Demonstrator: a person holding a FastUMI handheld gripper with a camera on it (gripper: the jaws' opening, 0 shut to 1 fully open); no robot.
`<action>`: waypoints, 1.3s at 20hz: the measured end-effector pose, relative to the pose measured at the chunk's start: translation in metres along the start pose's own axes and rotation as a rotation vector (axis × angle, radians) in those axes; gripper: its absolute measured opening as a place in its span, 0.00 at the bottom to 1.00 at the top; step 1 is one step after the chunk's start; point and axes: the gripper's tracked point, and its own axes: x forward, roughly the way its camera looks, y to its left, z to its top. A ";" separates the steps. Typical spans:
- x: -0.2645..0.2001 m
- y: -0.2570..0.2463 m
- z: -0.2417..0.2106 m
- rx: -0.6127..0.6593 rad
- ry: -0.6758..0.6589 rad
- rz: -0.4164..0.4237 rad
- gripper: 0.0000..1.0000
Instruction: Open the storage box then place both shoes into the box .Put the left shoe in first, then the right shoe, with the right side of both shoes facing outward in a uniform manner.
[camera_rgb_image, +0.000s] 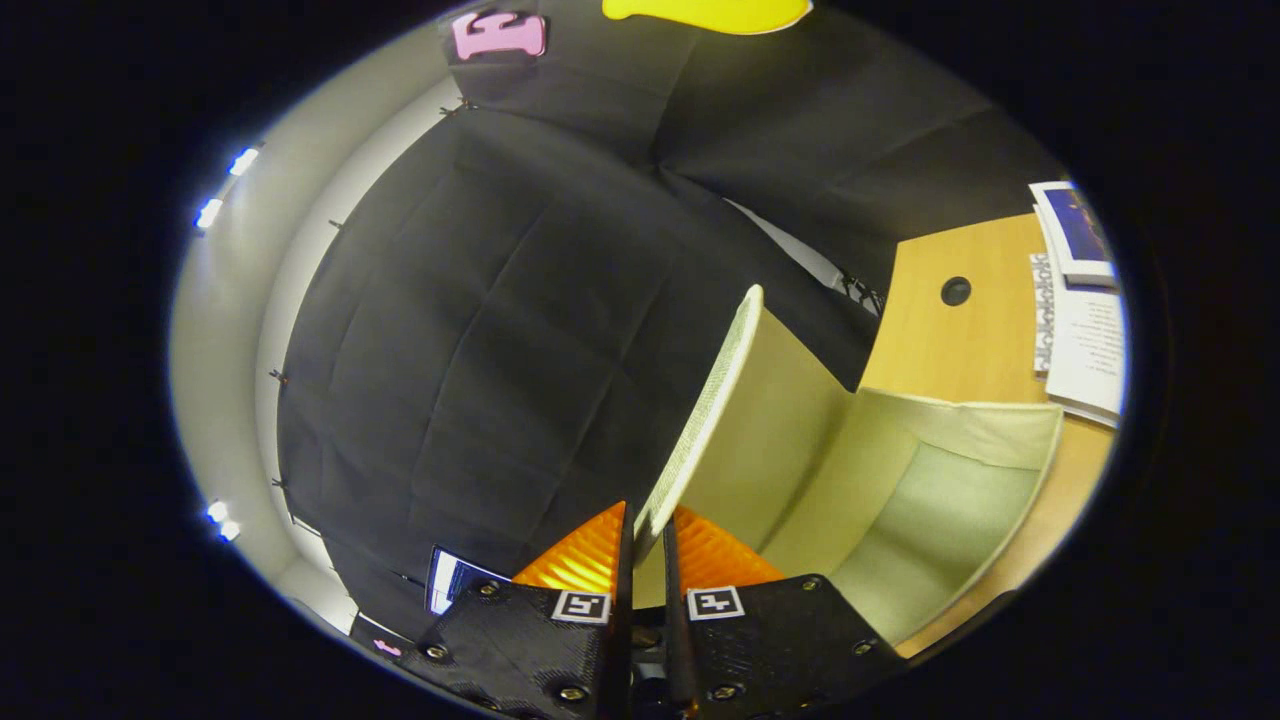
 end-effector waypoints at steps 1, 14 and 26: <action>0.013 0.006 0.002 -0.005 0.009 -0.005 0.13; 0.009 0.015 0.028 -0.230 -0.030 -0.167 0.95; -0.178 -0.005 0.026 -0.293 -0.333 -0.459 0.96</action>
